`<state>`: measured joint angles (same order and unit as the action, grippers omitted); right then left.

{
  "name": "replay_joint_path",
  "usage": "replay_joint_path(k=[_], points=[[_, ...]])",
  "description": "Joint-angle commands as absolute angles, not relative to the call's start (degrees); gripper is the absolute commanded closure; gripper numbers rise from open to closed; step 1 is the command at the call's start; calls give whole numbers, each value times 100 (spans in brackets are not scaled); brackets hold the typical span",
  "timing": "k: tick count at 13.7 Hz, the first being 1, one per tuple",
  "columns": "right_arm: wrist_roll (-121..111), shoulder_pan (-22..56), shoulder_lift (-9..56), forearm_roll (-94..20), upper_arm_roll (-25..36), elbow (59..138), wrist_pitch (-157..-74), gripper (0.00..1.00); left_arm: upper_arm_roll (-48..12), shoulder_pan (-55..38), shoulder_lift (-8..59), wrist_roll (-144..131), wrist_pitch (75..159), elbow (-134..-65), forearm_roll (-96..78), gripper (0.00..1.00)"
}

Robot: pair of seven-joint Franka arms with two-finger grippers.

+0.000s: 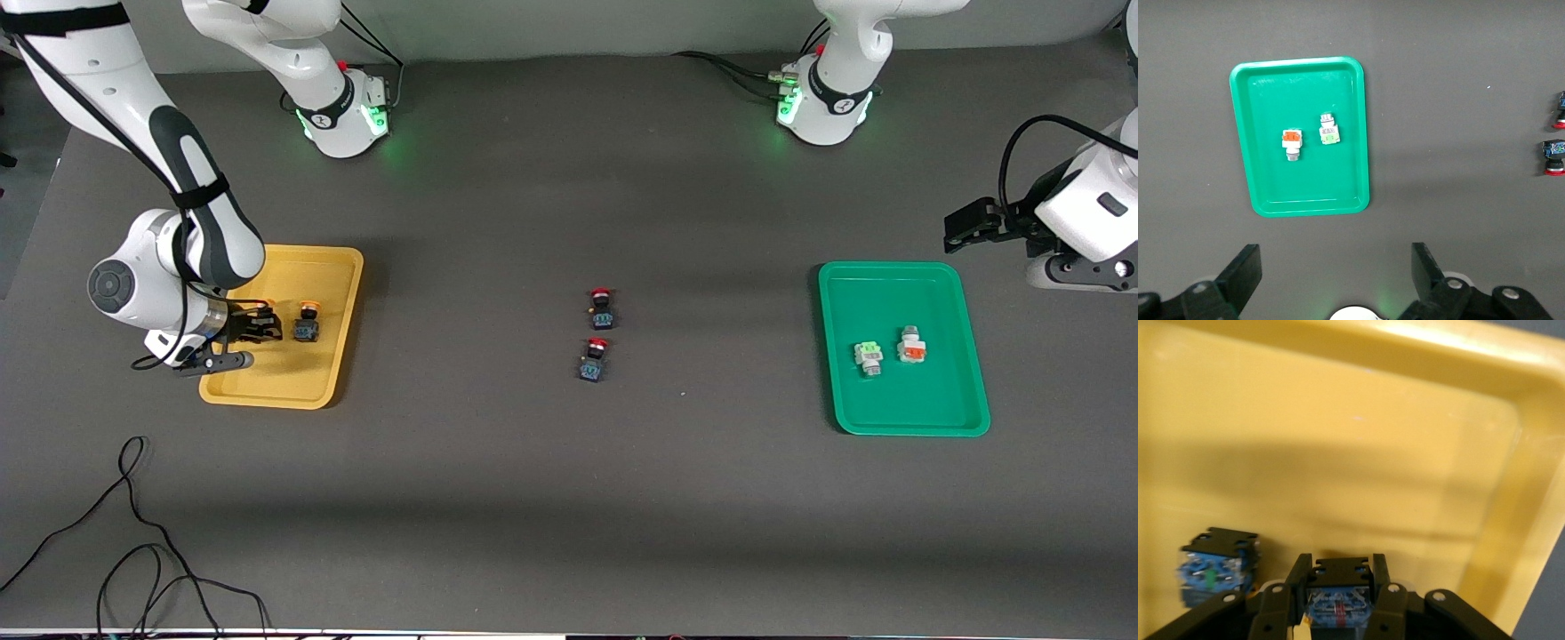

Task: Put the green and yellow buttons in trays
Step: 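Lower the blue button into the yellow tray and open the right gripper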

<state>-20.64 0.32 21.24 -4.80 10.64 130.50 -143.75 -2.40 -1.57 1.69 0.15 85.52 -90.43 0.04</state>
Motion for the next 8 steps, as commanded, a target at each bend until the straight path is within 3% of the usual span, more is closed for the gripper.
replay_joint_path(k=[1, 2, 4, 5, 8], points=[[-2136, 70, 2145, -554, 1116, 13025, -14423, 100, -211, -202, 9, 35, 8675, -9167, 44, 0], [-2136, 79, 2145, -554, 1108, 13017, -14423, 100, -211, -211, 9, 35, 8684, -9176, 53, 0], [-2127, 88, 2075, -554, 1108, 13017, -14388, 31, -211, -228, 35, 35, 8762, -9184, 53, 0], [-2127, 79, 1961, -554, 1107, 13017, -14327, 3, -211, -220, 44, 35, 8789, -9185, 44, 0], [-1987, 105, 1339, -562, 1099, 12877, -13591, 0, -211, -202, 53, 79, 8815, -9167, 44, 0]])
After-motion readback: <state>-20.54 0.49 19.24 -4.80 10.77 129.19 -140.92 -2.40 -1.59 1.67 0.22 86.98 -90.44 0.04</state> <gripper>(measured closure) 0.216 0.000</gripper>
